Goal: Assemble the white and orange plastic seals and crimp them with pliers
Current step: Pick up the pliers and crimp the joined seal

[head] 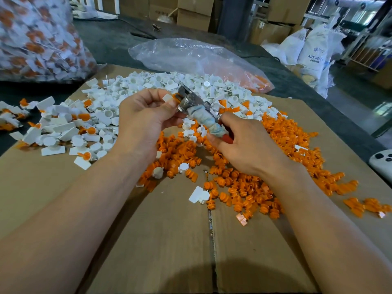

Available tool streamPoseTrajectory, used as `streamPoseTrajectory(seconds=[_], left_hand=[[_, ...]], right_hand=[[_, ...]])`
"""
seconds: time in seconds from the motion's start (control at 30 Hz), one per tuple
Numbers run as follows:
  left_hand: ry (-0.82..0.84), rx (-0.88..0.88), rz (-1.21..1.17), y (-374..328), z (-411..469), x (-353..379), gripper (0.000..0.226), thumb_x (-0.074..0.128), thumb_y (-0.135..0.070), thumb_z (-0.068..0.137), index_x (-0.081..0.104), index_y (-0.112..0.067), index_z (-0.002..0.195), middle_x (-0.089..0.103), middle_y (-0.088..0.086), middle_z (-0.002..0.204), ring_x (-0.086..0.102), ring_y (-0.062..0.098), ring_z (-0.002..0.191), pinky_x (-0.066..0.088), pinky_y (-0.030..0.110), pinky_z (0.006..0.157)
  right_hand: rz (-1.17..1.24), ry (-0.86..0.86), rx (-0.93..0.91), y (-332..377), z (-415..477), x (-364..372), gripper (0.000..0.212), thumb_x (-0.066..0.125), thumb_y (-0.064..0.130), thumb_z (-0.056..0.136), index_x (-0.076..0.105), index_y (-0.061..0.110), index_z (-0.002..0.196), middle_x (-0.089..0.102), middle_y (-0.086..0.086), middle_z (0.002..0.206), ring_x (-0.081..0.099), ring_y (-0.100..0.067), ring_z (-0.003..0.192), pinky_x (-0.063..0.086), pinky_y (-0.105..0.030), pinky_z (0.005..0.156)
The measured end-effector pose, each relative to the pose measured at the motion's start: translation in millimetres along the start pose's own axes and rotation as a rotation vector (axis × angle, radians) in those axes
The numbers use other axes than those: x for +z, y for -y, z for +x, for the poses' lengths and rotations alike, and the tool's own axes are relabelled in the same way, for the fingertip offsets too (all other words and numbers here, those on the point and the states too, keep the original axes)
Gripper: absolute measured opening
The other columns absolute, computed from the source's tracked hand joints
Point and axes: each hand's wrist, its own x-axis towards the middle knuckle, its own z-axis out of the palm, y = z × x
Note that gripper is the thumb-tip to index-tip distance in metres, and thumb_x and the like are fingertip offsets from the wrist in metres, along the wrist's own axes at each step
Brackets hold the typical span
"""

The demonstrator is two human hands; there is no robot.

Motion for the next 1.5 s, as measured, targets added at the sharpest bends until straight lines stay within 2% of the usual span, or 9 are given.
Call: streamPoseTrajectory(seconds=[0.37, 0.47, 0.63, 0.7, 0.77, 0.93, 1.17, 1.33, 1.5], left_hand=[[-0.04, -0.022, 0.02, 1, 0, 0, 0.025, 0.053, 0.012, 0.084, 0.056, -0.009, 0.07, 0.064, -0.005, 0.053, 0.064, 0.011, 0.053, 0.049, 0.017, 0.047], [-0.039, -0.038, -0.015, -3, 0, -1, 0.024, 0.056, 0.011, 0.082, 0.056, -0.008, 0.068, 0.066, -0.001, 0.055, 0.064, 0.014, 0.053, 0.048, 0.017, 0.046], [-0.094, -0.107, -0.042, -6, 1, -1, 0.016, 0.062, 0.009, 0.076, 0.058, -0.006, 0.071, 0.063, 0.002, 0.05, 0.063, 0.014, 0.048, 0.046, 0.016, 0.042], [-0.092, -0.154, -0.056, -5, 1, -1, 0.011, 0.061, 0.006, 0.079, 0.059, -0.004, 0.075, 0.065, 0.003, 0.051, 0.064, 0.014, 0.05, 0.047, 0.016, 0.043], [-0.071, -0.221, -0.066, -5, 0, -1, 0.008, 0.057, 0.002, 0.084, 0.059, -0.003, 0.078, 0.065, 0.003, 0.051, 0.065, 0.013, 0.05, 0.048, 0.015, 0.043], [0.035, -0.313, -0.018, -7, 1, -2, 0.014, 0.051, 0.001, 0.086, 0.055, -0.01, 0.078, 0.062, 0.001, 0.049, 0.056, 0.009, 0.041, 0.043, 0.014, 0.037], [0.029, -0.491, -0.076, -9, 0, 0, 0.017, 0.049, -0.003, 0.089, 0.053, -0.01, 0.074, 0.054, -0.001, 0.044, 0.046, 0.006, 0.035, 0.036, 0.012, 0.032], [0.009, -0.538, -0.084, -8, 0, 1, 0.015, 0.051, -0.004, 0.089, 0.054, -0.009, 0.075, 0.054, 0.0, 0.044, 0.047, 0.005, 0.035, 0.037, 0.012, 0.032], [0.014, -0.538, -0.031, -9, -1, 1, 0.015, 0.053, -0.004, 0.088, 0.055, -0.006, 0.073, 0.055, -0.001, 0.043, 0.048, 0.004, 0.034, 0.037, 0.011, 0.031]], right_hand=[[-0.044, 0.006, -0.017, 1, 2, 5, 0.019, 0.052, 0.038, 0.089, 0.043, 0.021, 0.086, 0.045, 0.009, 0.065, 0.044, -0.012, 0.06, 0.033, -0.029, 0.05], [-0.053, -0.022, -0.026, 2, 1, 4, 0.025, 0.05, 0.044, 0.089, 0.04, 0.022, 0.082, 0.044, 0.009, 0.064, 0.043, -0.009, 0.058, 0.031, -0.028, 0.048], [0.027, -0.018, 0.112, -7, 2, -1, 0.034, 0.051, 0.054, 0.083, 0.036, 0.027, 0.069, 0.043, 0.009, 0.065, 0.04, -0.005, 0.055, 0.027, -0.019, 0.046], [0.022, -0.02, 0.201, -18, 5, -4, 0.036, 0.051, 0.058, 0.081, 0.038, 0.025, 0.072, 0.044, 0.007, 0.066, 0.042, -0.005, 0.055, 0.028, -0.018, 0.045], [-0.045, -0.011, 0.276, -29, 8, -4, 0.043, 0.049, 0.062, 0.08, 0.042, 0.019, 0.081, 0.043, 0.006, 0.07, 0.04, -0.006, 0.06, 0.025, -0.025, 0.048], [-0.189, 0.016, 0.358, -44, 11, 1, 0.053, 0.053, 0.066, 0.076, 0.043, 0.015, 0.09, 0.039, 0.007, 0.072, 0.039, -0.011, 0.066, 0.022, -0.025, 0.048], [-0.25, 0.043, 0.356, -46, 13, 4, 0.058, 0.056, 0.067, 0.073, 0.043, 0.015, 0.094, 0.044, 0.001, 0.084, 0.042, -0.017, 0.078, 0.021, -0.026, 0.048], [-0.291, 0.068, 0.357, -47, 14, 5, 0.064, 0.058, 0.068, 0.071, 0.049, 0.013, 0.103, 0.043, 0.001, 0.09, 0.039, -0.016, 0.083, 0.025, -0.03, 0.055], [-0.305, 0.098, 0.367, -49, 14, 5, 0.061, 0.056, 0.07, 0.069, 0.043, 0.016, 0.094, 0.044, 0.0, 0.091, 0.041, -0.017, 0.083, 0.027, -0.03, 0.06]])
